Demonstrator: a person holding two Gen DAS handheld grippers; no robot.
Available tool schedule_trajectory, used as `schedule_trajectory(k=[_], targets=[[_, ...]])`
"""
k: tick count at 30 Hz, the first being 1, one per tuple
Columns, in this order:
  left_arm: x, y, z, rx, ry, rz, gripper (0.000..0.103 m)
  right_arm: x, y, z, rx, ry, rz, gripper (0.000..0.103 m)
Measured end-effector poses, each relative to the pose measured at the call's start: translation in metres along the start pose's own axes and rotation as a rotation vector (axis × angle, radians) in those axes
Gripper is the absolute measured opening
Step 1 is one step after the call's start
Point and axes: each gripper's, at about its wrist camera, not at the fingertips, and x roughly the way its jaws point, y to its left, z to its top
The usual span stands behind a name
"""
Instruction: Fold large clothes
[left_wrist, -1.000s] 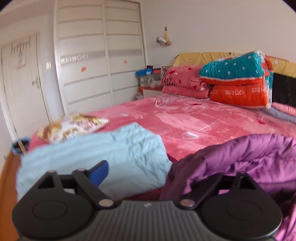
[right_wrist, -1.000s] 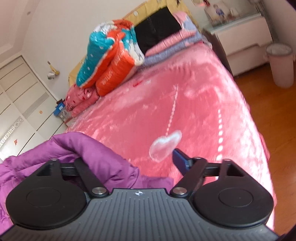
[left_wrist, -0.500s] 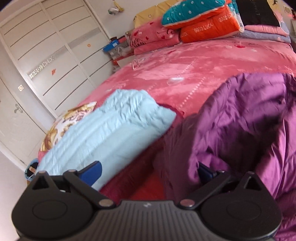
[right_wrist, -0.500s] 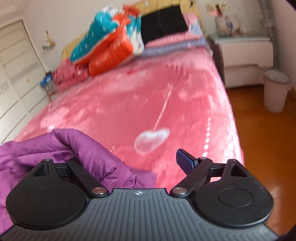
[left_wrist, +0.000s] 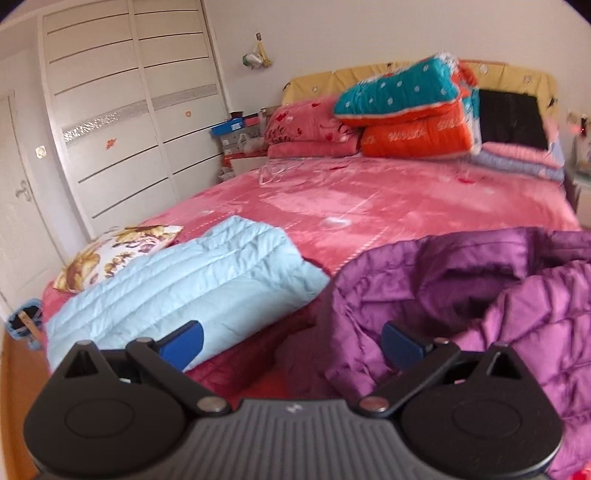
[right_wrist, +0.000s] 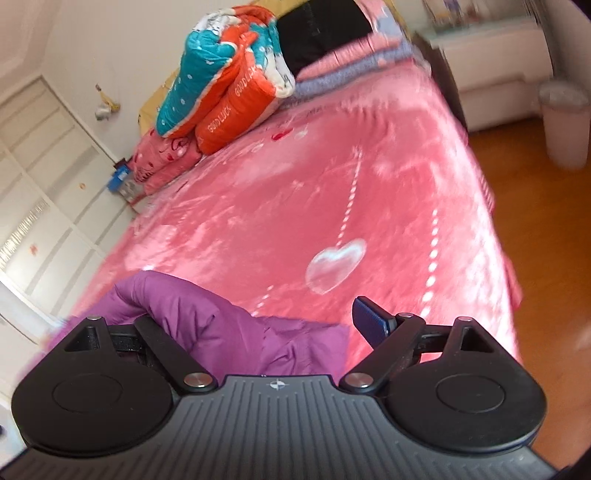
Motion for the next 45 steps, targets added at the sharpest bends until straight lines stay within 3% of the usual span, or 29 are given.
schedule_trajectory(k=[3,6,10,15,19,21,26,30,32,35,38,42,45], targets=[[-0.003,-0.009,-0.02,-0.004,-0.001,-0.09,0.102,-0.008,-0.002,0.002,0.044,0.026,0.047,0.103],[0.007,-0.032,-0.05,0.042,0.052,-0.176,0.099,-0.018,0.01,0.004,-0.035,-0.025,-0.022,0.103],[0.035,-0.062,-0.083,0.094,0.145,-0.287,0.085,-0.012,0.025,-0.005,-0.206,-0.081,-0.171,0.103],[0.081,-0.092,-0.077,0.057,0.147,-0.364,0.077,0.016,0.026,-0.019,-0.291,-0.046,-0.249,0.103],[0.12,-0.111,-0.049,0.021,0.119,-0.343,0.077,0.032,0.022,-0.023,-0.297,0.012,-0.253,0.103],[0.139,-0.116,-0.034,-0.036,0.102,-0.274,0.075,0.028,0.024,-0.022,-0.312,0.009,-0.253,0.103],[0.176,-0.113,-0.01,-0.236,0.074,-0.093,0.076,0.0,0.034,-0.009,-0.337,-0.07,-0.235,0.103],[0.181,-0.12,-0.012,-0.223,0.053,0.013,0.082,-0.023,0.032,0.0,-0.298,-0.157,-0.186,0.103],[0.167,-0.12,-0.014,-0.231,0.005,0.043,0.081,-0.028,0.03,-0.001,-0.296,-0.185,-0.113,0.103],[0.125,-0.117,-0.024,-0.204,-0.111,0.034,0.081,-0.018,0.039,-0.013,-0.376,-0.138,-0.012,0.103],[0.085,-0.128,-0.04,-0.113,-0.215,-0.018,0.083,0.001,0.058,-0.039,-0.555,-0.061,-0.013,0.103],[0.084,-0.149,-0.054,0.007,-0.201,-0.16,0.084,0.029,0.066,-0.073,-0.686,0.033,-0.079,0.103],[0.108,-0.16,-0.056,0.063,-0.165,-0.185,0.083,0.044,0.063,-0.09,-0.698,0.044,-0.098,0.103]])
